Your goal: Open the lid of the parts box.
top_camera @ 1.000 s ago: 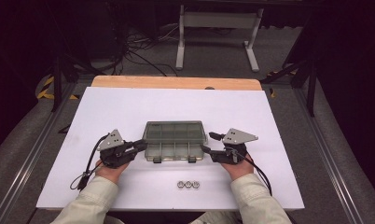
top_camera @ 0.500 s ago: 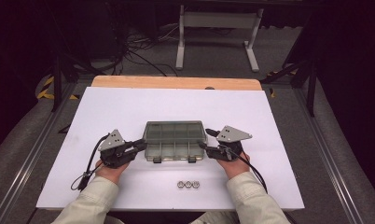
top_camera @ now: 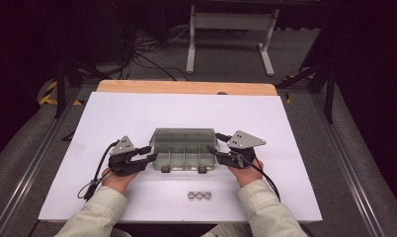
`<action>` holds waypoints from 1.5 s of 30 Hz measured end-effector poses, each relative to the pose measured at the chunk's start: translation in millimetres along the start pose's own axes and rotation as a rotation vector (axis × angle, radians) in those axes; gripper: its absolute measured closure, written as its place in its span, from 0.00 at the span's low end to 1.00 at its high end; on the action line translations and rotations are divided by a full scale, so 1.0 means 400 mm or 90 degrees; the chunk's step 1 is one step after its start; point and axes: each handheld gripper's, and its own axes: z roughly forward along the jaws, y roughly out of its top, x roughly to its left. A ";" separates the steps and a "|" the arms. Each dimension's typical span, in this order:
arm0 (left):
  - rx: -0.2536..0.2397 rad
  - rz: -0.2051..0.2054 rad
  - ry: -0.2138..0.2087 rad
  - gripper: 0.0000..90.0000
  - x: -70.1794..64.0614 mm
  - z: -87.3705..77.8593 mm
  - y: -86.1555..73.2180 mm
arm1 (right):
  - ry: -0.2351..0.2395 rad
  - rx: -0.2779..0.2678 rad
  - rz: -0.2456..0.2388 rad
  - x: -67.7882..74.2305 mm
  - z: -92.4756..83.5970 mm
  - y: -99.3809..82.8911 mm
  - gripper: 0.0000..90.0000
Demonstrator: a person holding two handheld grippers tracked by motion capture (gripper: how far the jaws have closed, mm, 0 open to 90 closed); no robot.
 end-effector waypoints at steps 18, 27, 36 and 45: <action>0.027 0.012 -0.001 0.67 -0.008 0.020 -0.005 | -0.014 -0.013 0.000 -0.033 0.010 0.024 0.57; 0.026 0.013 -0.001 0.67 -0.008 0.021 -0.006 | -0.020 -0.014 0.031 -0.057 0.020 0.018 0.60; 0.026 0.016 0.000 0.67 -0.008 0.021 -0.006 | -0.034 -0.014 0.035 -0.060 0.043 0.036 0.66; 0.027 0.020 0.001 0.67 -0.008 0.020 -0.005 | -0.062 -0.009 0.046 -0.076 0.070 0.030 0.70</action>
